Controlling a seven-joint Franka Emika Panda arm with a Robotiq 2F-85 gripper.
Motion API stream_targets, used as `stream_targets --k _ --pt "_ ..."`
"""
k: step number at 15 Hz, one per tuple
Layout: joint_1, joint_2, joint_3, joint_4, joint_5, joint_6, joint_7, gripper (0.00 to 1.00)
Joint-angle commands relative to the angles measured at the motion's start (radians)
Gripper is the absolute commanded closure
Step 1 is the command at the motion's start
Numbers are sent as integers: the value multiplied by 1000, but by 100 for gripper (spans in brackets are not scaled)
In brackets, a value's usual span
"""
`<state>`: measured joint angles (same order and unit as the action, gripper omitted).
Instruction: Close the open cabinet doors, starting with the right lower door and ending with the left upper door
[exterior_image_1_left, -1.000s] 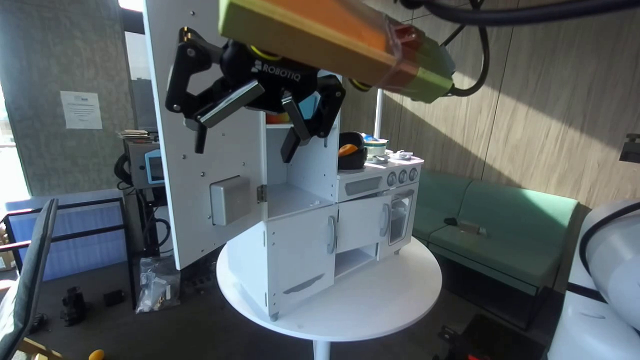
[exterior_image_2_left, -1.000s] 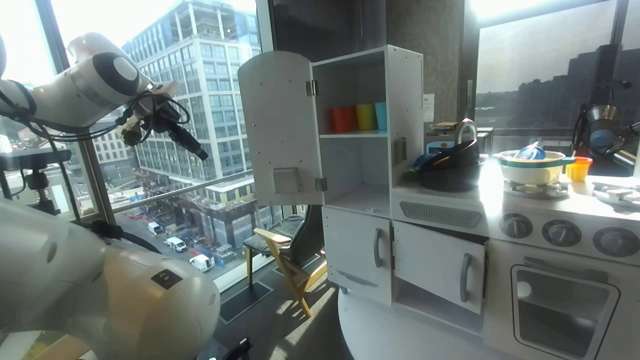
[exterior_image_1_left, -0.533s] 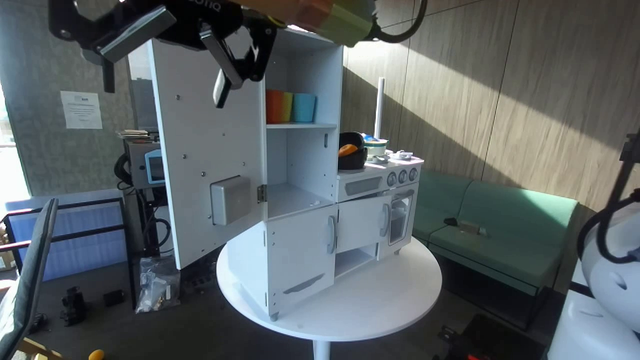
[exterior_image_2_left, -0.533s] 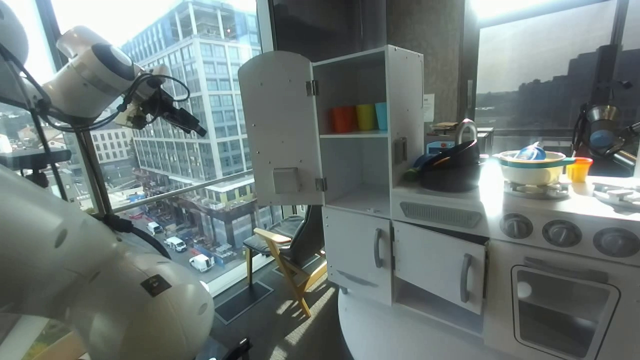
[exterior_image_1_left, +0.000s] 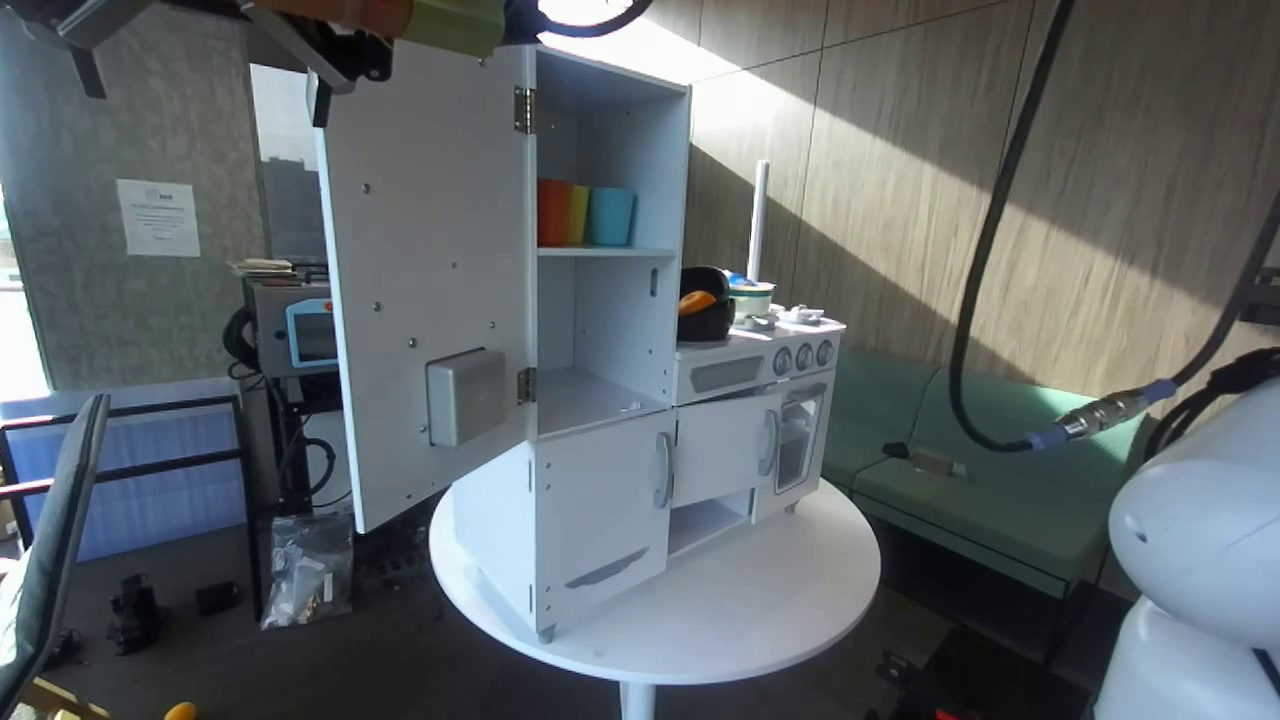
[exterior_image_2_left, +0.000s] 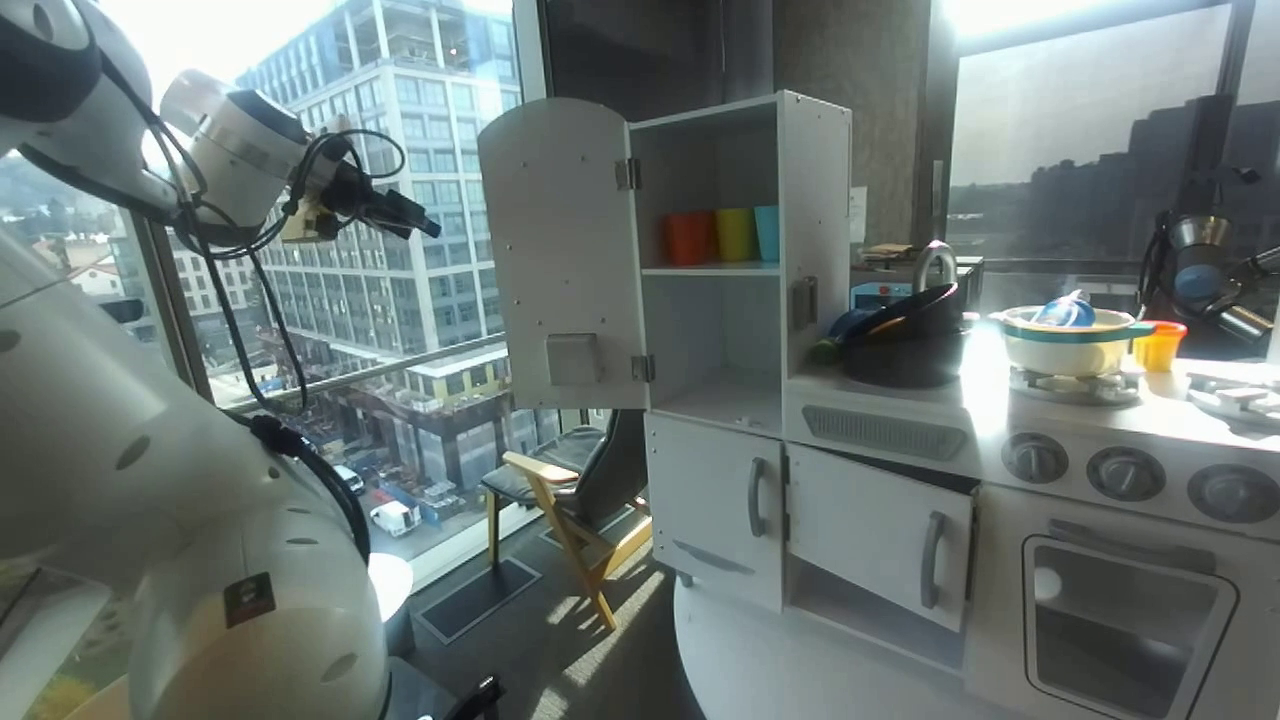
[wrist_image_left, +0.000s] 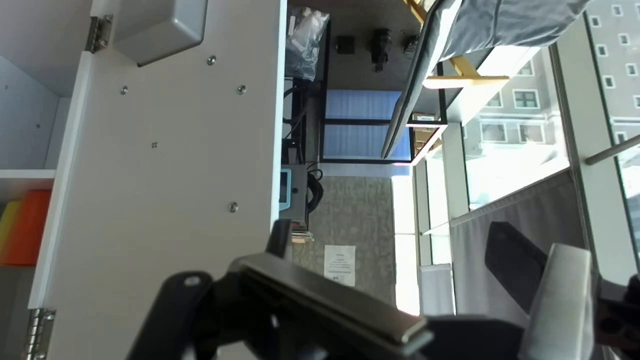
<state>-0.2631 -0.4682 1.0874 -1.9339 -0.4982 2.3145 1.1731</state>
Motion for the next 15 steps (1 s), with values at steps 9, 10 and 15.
stream_targets --k 9,10,15 --pt "-246 -9 126 165 -117 -29 81 0" --pt "-259 -12 129 164 -121 -36 78 0" --pt "-346 -30 169 178 -118 -32 82 0"
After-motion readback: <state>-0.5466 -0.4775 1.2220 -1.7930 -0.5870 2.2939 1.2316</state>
